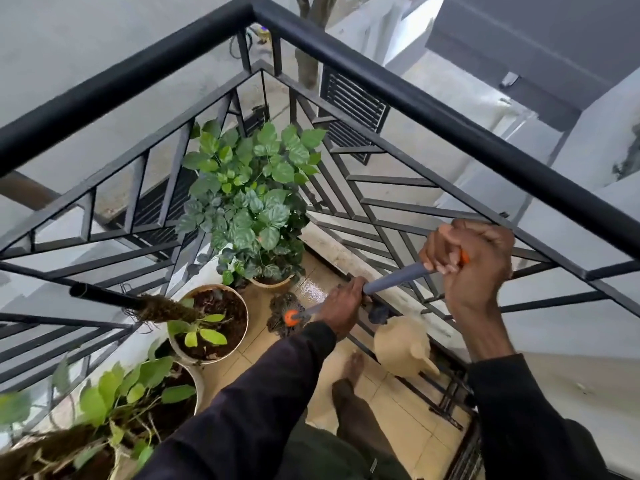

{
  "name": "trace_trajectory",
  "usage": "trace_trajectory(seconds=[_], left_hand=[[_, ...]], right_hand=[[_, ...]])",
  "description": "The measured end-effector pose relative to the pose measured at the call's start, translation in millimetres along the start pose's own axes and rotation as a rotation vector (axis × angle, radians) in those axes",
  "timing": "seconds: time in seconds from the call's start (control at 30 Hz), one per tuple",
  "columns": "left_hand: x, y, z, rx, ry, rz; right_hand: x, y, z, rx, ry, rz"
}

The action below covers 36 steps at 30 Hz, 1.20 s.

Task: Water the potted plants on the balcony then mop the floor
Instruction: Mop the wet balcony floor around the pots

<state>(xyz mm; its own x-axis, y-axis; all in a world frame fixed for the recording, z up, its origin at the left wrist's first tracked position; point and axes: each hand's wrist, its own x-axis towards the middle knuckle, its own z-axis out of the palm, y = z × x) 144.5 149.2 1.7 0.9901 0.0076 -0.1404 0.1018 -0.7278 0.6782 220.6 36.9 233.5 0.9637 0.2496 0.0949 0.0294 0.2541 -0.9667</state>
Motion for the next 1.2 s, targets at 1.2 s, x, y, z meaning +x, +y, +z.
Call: trace_trajectory(seconds=[1.2], left_hand=[[167, 47, -5, -0.187, 0.147, -0.252]], right_hand=[[192, 2, -40, -0.079, -0.07, 0.09]])
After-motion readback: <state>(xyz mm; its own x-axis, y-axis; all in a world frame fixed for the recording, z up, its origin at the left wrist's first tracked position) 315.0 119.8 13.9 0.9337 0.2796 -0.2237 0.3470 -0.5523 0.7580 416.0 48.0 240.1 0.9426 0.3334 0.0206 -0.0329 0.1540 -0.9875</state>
